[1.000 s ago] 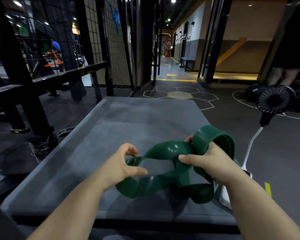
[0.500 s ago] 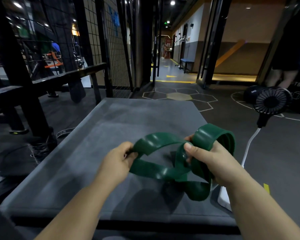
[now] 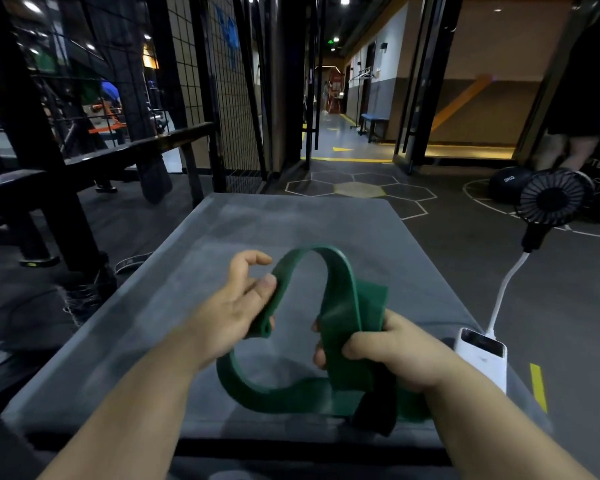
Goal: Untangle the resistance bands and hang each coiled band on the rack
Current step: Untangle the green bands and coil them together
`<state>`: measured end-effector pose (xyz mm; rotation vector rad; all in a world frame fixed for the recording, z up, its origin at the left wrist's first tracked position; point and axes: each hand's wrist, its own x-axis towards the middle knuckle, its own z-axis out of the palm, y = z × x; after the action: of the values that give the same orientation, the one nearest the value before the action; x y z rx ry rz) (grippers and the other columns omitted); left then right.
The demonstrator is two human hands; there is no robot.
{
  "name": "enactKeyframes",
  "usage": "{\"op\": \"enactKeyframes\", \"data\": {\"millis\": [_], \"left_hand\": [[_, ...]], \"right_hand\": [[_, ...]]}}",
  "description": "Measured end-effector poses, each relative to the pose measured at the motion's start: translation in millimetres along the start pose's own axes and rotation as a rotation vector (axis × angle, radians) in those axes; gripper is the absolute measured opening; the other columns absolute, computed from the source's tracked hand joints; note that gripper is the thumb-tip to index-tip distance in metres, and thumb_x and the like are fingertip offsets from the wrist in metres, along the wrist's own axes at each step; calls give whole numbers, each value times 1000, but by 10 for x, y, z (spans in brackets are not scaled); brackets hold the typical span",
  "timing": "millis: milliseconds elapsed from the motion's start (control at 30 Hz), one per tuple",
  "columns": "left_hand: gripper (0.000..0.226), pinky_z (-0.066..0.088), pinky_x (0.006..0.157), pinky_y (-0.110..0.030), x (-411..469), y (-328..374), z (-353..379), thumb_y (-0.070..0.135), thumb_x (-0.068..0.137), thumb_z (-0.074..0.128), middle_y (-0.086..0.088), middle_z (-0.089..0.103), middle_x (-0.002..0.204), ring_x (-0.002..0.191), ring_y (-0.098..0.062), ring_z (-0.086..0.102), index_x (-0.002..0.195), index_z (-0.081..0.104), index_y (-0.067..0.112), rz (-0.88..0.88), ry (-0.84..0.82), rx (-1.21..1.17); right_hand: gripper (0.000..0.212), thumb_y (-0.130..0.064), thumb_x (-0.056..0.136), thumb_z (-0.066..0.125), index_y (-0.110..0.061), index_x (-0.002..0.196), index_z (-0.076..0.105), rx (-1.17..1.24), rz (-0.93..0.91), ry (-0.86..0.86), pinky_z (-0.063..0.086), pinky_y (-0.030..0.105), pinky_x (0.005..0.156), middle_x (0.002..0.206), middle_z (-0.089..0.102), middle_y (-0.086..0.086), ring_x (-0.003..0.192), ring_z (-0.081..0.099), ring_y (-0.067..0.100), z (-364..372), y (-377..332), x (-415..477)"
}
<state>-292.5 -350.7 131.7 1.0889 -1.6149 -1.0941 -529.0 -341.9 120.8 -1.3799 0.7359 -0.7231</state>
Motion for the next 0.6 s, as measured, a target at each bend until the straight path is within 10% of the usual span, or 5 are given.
{"op": "enactKeyframes", "data": {"millis": [100, 333, 600], "left_hand": [[82, 47, 61, -17, -29, -73, -29, 87, 56, 60, 13, 53, 71, 67, -3, 56, 115, 32, 38, 42, -82, 62], [8, 52, 74, -36, 32, -123, 23, 40, 93, 50, -2, 68, 88, 84, -16, 65, 95, 51, 33, 120, 150, 120], [22, 46, 74, -31, 47, -206, 20, 32, 98, 50, -10, 67, 86, 73, -12, 59, 88, 67, 22, -9, 138, 202]], "right_hand": [[33, -14, 58, 64, 1, 86, 73, 76, 14, -62, 55, 35, 71, 86, 71, 21, 79, 67, 30, -5, 4, 15], [39, -31, 67, 85, -2, 90, 71, 100, 88, -264, 56, 31, 68, 82, 72, 17, 73, 69, 26, 134, 25, -12], [40, -30, 75, 81, -3, 100, 66, 92, 157, -402, 54, 33, 74, 85, 72, 17, 77, 69, 28, 121, 54, -46]]}}
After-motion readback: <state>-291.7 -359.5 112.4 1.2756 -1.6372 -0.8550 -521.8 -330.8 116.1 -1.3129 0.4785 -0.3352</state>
